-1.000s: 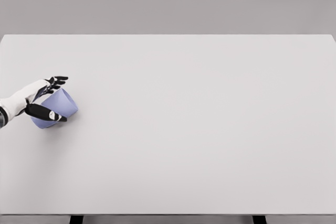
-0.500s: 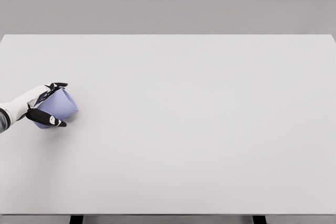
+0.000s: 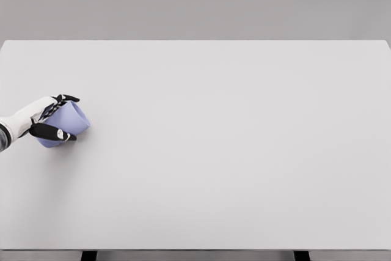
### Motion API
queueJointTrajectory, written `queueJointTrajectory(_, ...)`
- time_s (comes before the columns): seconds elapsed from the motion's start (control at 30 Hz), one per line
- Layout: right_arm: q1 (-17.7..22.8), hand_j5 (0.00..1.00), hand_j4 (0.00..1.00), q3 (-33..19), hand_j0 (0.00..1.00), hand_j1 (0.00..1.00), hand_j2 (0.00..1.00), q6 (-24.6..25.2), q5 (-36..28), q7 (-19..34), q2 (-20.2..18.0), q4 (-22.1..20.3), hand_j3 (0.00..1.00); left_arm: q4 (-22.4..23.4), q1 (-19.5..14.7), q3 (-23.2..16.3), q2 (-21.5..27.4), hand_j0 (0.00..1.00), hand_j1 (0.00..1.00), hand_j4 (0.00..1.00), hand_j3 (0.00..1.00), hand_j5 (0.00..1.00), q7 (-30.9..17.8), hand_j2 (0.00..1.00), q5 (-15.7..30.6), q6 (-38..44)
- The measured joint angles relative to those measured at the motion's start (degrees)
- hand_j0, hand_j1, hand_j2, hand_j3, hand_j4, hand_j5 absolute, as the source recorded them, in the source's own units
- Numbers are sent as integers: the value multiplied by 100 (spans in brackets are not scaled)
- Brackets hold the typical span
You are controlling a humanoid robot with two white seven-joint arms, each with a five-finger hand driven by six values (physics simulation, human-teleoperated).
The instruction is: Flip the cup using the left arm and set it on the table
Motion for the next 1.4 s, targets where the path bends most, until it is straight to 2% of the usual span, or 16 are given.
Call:
queueJointTrajectory(0.5, 9, 100, 100, 0, 100, 100, 100, 0, 0, 0, 0, 0, 100, 0, -141, 53, -29, 77, 77, 77, 77, 77, 8, 77, 38, -272)
queueJointTrajectory(0.83, 9, 100, 100, 0, 100, 100, 100, 0, 0, 0, 0, 0, 100, 6, -185, 290, -345, 78, 78, 78, 78, 78, 8, 78, 34, -811)
queueJointTrajectory(1.17, 0, 100, 100, 0, 100, 100, 100, 0, 0, 0, 0, 0, 100, 107, -88, 714, -1004, 78, 78, 78, 78, 78, 1, 78, 69, -1378)
queueJointTrajectory(1.4, 9, 100, 100, 0, 100, 100, 100, 0, 0, 0, 0, 0, 100, 387, -62, 903, -1602, 79, 79, 79, 79, 79, 4, 79, 80, -1773)
